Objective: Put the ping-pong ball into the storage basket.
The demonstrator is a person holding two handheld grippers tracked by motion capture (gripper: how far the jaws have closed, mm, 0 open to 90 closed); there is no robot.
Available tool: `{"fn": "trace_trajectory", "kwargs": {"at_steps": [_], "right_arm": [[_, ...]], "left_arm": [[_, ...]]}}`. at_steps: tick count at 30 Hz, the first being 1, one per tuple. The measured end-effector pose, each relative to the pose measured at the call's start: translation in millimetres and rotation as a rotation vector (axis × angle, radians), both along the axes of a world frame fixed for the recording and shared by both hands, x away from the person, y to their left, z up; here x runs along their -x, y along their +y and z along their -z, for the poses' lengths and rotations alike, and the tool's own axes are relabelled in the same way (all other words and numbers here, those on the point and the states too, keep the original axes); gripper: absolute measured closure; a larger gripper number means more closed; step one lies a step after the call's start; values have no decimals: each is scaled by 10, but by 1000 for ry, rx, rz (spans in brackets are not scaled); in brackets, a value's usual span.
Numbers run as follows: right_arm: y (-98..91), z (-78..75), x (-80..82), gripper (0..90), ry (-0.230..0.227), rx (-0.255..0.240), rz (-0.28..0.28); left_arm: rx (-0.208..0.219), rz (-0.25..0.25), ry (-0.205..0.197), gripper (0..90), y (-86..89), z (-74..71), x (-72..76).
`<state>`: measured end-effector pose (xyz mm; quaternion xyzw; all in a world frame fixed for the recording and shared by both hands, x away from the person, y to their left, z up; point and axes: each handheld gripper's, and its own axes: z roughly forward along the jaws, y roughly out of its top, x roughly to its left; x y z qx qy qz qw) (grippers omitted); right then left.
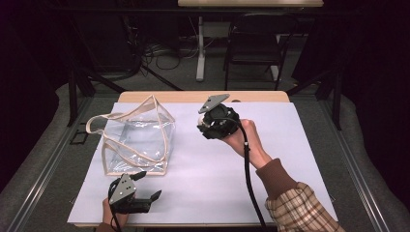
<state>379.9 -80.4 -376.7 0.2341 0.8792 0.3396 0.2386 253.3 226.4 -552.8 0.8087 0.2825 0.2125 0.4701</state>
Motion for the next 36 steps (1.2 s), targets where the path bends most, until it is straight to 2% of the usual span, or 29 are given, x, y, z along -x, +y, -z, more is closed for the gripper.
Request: {"fn": "trace_trajectory", "kwargs": {"at_steps": [21,36], "right_arm": [[219,-25,-13,513,-4,17,-35],[309,-58,-69,513,0,16,-39]], "left_arm": [[0,-2,-2,161,5,0,1],[0,-3,-2,161,6,0,2]]}}
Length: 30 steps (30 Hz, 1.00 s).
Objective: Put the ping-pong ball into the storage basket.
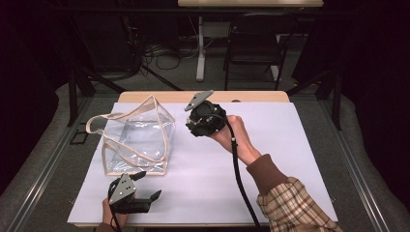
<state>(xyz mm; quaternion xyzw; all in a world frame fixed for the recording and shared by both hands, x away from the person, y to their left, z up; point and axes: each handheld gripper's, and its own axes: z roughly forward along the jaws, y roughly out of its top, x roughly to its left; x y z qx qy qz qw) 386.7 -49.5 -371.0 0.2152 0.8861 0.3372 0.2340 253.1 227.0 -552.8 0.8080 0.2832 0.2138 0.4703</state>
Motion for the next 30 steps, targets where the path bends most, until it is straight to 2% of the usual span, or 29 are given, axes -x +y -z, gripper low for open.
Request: {"fn": "trace_trajectory", "kwargs": {"at_steps": [12,30], "right_arm": [[80,-52,-7,513,-2,2,-10],[196,-128,-26,513,-5,-21,-27]], "left_arm": [[0,3,0,161,0,-1,-1],[-1,6,-1,161,5,-2,-1]]}}
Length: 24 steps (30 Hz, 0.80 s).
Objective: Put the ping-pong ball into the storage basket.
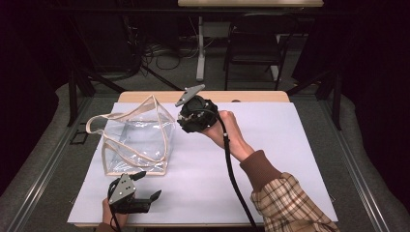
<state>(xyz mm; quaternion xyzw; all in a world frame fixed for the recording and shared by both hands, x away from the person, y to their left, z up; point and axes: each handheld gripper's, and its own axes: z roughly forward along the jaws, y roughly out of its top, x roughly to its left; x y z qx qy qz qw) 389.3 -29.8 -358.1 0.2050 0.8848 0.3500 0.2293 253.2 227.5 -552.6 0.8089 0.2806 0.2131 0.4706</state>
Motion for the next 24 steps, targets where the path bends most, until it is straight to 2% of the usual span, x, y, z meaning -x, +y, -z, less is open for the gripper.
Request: {"fn": "trace_trajectory", "kwargs": {"at_steps": [24], "right_arm": [[139,-56,53,514,-19,-24,-28]], "left_arm": [[0,0,0,161,-3,-1,3]]}}
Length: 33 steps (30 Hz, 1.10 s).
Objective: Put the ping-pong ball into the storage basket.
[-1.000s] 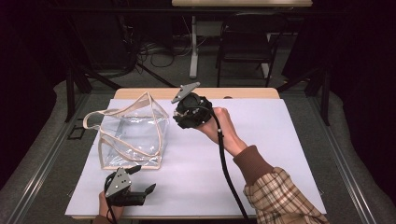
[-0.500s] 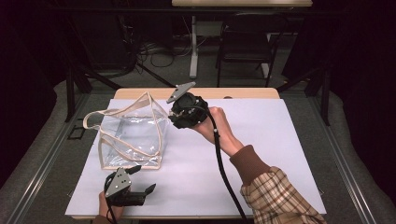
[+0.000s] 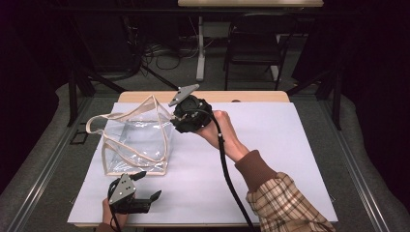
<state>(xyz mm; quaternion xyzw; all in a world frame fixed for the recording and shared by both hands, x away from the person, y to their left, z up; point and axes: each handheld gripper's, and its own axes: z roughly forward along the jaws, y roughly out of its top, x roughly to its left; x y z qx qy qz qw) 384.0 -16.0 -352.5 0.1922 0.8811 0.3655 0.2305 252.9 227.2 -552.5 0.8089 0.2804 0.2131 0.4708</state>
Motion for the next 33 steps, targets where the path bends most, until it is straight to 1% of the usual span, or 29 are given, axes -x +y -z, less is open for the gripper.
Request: {"fn": "trace_trajectory", "kwargs": {"at_steps": [8,18,22,25,33], "right_arm": [[54,-4,19,513,1,1,-7],[81,-18,27,513,-7,-10,-14],[104,-17,35,513,-12,-6,-13],[120,-11,43,513,-12,-14,-12],[176,1,49,513,-13,-8,-23]], "left_arm": [[2,0,-2,161,6,-1,0],[1,1,-1,161,4,0,-1],[2,0,0,161,4,1,-2],[2,0,-1,161,4,1,-1],[4,1,0,161,4,3,-2]]}}
